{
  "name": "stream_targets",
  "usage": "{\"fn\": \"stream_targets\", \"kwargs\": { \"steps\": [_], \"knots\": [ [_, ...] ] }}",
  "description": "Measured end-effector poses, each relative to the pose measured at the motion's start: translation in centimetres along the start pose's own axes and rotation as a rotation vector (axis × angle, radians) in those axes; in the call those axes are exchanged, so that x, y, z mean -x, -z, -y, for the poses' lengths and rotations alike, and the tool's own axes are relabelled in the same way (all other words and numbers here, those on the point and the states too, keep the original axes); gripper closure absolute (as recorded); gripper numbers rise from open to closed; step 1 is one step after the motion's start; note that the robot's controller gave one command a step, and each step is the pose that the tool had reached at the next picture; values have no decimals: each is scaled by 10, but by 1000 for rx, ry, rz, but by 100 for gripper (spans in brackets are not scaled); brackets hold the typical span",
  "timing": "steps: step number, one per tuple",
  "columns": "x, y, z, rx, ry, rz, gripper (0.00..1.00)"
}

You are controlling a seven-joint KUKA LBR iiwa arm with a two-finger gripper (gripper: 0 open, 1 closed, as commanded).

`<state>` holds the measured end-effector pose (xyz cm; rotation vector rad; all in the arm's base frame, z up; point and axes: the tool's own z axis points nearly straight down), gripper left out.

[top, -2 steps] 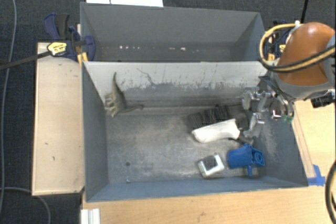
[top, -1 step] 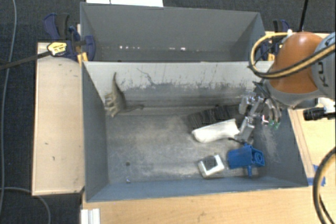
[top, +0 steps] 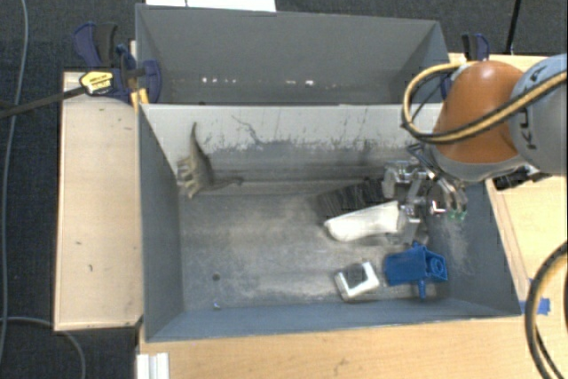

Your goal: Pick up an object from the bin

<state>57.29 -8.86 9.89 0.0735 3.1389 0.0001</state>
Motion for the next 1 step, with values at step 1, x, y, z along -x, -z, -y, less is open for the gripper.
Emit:
{"fn": "stream_targets", "kwargs": {
  "steps": [1],
  "knots": [
    [-8, -12, -17, 0, 172, 0, 0]
  ]
}}
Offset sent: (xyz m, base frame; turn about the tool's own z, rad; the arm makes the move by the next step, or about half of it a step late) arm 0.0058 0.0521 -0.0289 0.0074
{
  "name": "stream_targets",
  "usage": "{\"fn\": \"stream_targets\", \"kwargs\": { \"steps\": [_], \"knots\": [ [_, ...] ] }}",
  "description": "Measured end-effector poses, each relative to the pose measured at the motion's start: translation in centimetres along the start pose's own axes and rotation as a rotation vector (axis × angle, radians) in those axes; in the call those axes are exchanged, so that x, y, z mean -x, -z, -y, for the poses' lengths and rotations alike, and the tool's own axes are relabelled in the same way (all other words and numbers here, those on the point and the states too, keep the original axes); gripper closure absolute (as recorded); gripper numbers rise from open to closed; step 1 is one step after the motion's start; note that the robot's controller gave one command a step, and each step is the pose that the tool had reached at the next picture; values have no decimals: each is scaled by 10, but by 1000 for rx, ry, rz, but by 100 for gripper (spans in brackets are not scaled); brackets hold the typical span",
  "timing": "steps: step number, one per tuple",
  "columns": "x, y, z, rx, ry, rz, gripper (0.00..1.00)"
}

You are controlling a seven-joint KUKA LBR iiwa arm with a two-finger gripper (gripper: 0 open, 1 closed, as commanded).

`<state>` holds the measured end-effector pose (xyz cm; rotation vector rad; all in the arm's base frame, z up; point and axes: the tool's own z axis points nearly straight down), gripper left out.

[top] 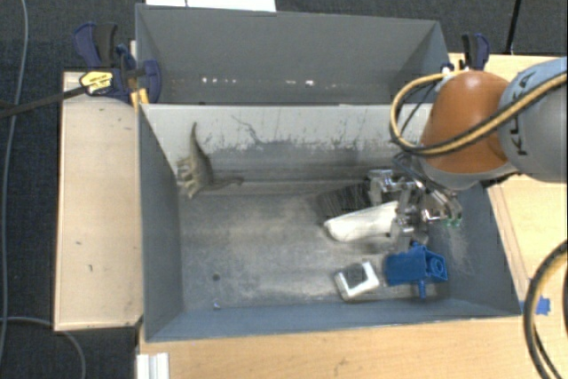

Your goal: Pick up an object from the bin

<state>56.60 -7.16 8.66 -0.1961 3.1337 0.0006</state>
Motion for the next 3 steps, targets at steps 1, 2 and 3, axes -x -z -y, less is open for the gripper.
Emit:
{"fn": "stream_targets", "kwargs": {
  "steps": [1, 2, 3],
  "knots": [
    [10, -9, -20, -1, -200, 4, 0],
    [9, -13, -30, -1, 76, -1, 100],
    [9, -13, -30, -1, 76, -1, 100]
  ]
}}
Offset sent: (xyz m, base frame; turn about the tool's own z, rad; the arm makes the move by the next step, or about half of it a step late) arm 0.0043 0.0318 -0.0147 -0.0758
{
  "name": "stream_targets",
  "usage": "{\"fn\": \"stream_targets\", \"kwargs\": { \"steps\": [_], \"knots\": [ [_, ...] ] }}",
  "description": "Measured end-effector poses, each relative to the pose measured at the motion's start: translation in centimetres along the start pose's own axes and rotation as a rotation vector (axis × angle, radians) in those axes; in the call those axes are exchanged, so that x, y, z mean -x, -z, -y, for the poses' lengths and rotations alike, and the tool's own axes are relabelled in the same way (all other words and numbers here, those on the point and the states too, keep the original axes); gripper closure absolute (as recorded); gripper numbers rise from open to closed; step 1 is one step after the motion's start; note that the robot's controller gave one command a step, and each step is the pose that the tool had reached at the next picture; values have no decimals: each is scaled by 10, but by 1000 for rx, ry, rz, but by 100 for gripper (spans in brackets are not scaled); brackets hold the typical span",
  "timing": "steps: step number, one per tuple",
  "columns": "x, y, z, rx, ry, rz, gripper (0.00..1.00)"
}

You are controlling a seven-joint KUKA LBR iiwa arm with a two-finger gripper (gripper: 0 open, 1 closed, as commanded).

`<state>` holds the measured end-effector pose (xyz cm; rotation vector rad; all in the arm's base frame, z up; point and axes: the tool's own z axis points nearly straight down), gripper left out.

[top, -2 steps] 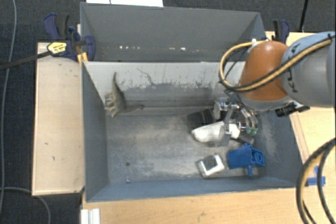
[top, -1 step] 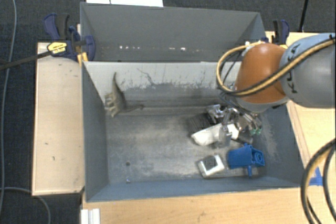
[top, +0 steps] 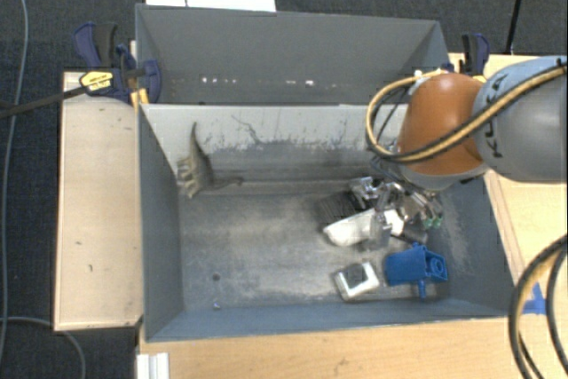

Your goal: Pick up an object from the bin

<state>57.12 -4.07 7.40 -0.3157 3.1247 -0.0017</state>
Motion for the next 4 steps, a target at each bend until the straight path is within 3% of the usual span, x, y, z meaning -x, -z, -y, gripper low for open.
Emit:
{"fn": "stream_targets", "kwargs": {
  "steps": [1, 2, 3, 4],
  "knots": [
    [1, 49, -1, 3, -16, -6, 100],
    [11, 71, 6, -1, -25, 10, 100],
    [-2, 99, -5, 4, -23, -10, 100],
    [-5, 154, -9, 2, -25, -1, 100]
  ]
}}
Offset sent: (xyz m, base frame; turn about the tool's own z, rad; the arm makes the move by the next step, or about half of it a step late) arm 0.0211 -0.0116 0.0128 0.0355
